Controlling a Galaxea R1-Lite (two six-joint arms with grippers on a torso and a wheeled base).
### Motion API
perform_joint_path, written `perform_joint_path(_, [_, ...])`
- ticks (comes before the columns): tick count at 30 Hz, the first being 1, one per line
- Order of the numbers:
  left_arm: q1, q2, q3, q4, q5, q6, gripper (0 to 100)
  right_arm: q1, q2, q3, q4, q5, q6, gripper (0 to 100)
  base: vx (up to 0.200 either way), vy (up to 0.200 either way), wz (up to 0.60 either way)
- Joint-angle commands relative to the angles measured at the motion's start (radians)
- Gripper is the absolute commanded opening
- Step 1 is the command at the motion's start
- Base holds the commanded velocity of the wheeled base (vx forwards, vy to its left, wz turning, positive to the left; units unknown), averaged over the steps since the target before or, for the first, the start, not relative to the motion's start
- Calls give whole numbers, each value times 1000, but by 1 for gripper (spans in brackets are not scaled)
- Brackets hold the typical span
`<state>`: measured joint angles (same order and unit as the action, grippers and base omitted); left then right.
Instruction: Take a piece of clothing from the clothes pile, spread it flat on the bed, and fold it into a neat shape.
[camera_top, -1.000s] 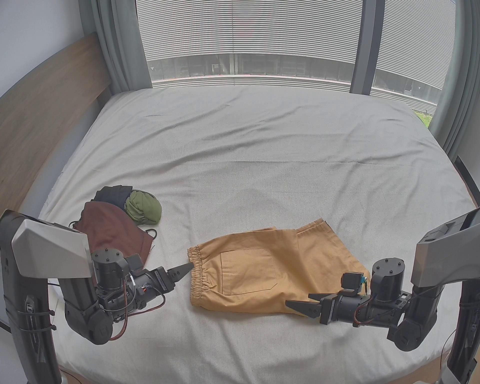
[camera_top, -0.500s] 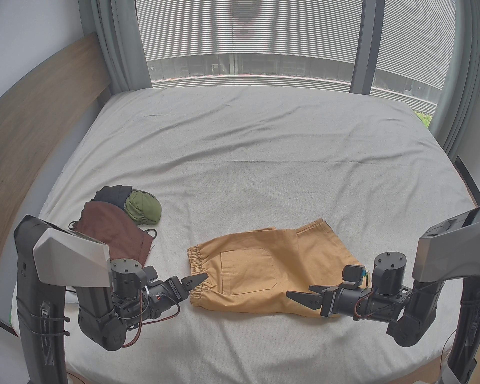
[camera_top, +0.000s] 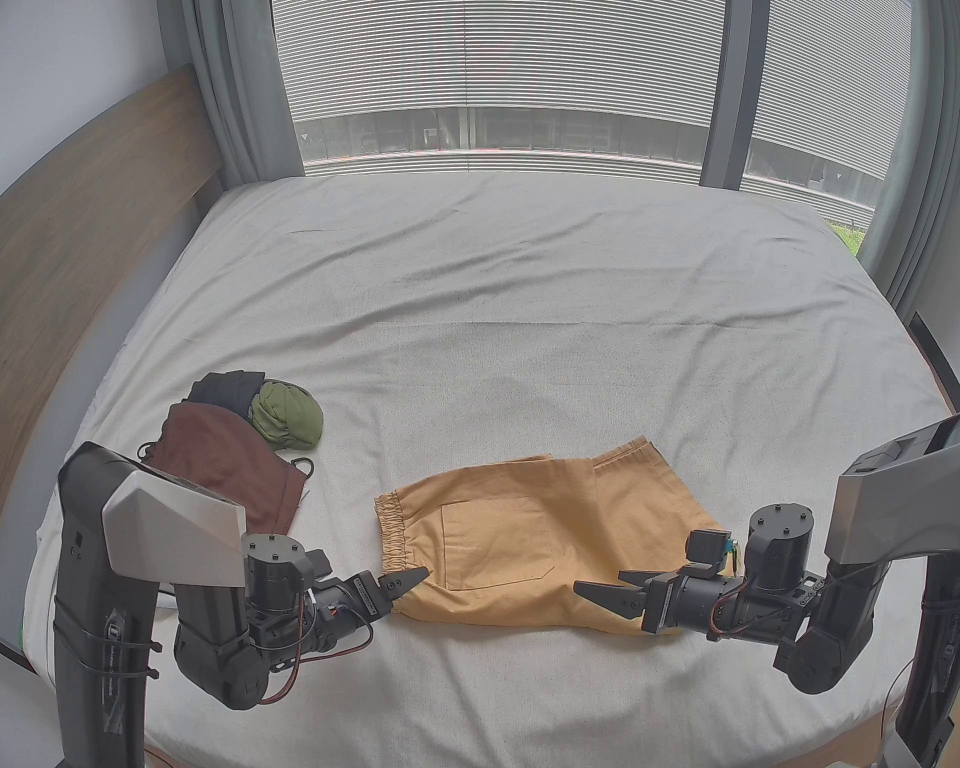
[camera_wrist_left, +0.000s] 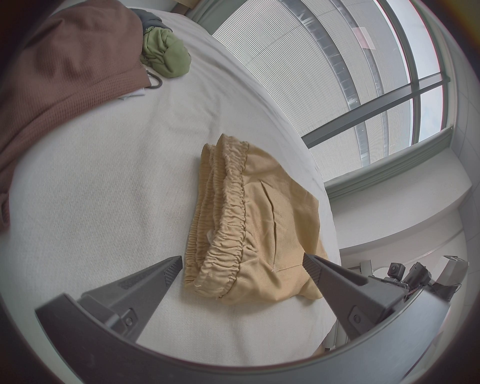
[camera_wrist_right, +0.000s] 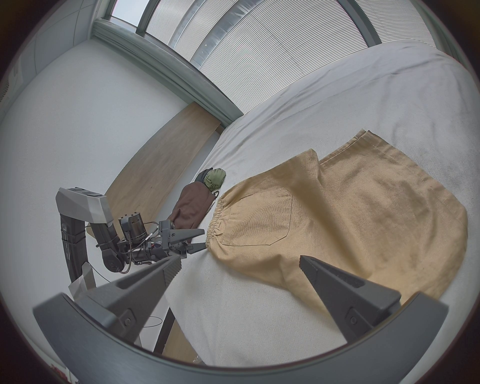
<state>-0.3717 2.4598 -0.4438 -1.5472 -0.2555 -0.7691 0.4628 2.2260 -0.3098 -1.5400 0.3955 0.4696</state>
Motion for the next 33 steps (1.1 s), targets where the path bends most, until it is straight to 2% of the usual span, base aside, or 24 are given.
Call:
perform_joint_path(1, [-1, 48, -26, -1, -1, -2, 100, 4, 0, 0, 0, 0, 0, 100, 0, 0, 0])
perform_joint_path(10, [-9, 48, -44, 1, -1, -13, 100, 10, -12, 0, 0, -1, -2, 100, 0, 0, 0])
perform_joint_path(19, [-23, 76, -151, 10, -4, -22, 100, 8, -32, 1, 0, -3, 0, 100, 0, 0, 0])
perform_joint_path(28, [-23, 77, -208, 3, -2, -122, 100, 8, -42, 1, 0, -3, 0, 100, 0, 0, 0])
perform_joint_path(33, [-23, 82, -228, 3, -2, -133, 100, 7, -40, 0, 0, -3, 0, 100, 0, 0, 0])
